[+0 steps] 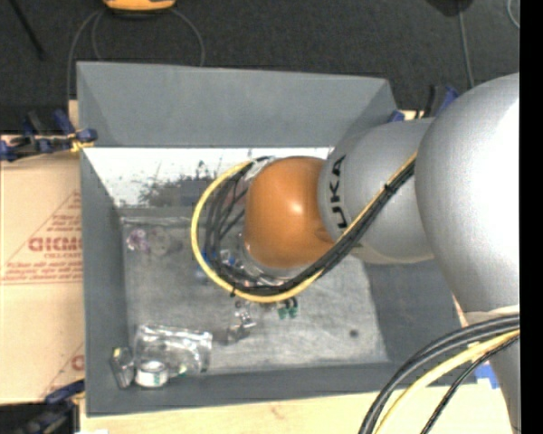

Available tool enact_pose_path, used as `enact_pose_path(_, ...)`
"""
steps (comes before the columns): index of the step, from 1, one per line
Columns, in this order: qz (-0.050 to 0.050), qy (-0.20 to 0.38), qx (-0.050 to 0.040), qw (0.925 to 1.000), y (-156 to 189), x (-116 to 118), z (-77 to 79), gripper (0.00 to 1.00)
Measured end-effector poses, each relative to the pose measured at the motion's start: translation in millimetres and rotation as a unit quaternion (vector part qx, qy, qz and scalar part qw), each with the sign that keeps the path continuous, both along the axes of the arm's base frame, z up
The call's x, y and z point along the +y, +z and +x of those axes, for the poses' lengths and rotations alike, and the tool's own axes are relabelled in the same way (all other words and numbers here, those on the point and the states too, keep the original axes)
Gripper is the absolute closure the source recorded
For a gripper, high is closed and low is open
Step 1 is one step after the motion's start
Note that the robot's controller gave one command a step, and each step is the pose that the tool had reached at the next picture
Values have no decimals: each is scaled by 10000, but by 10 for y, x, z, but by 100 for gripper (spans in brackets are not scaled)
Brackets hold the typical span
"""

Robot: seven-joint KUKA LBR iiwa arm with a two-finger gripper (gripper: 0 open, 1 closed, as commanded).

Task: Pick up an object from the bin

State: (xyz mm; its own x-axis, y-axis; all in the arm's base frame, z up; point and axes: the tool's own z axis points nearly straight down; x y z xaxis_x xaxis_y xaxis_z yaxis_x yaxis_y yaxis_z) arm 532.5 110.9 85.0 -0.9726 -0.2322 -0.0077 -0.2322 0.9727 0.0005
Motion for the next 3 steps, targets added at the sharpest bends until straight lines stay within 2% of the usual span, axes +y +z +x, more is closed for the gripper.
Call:
enact_pose_path(1,2,314,-1,9995,280,630,213,0)
enact_pose_path(2,16,56,10,10000,259,1131,509,0)
enact_pose_path(3,-25,1027,11,9947,945,287,87,0)
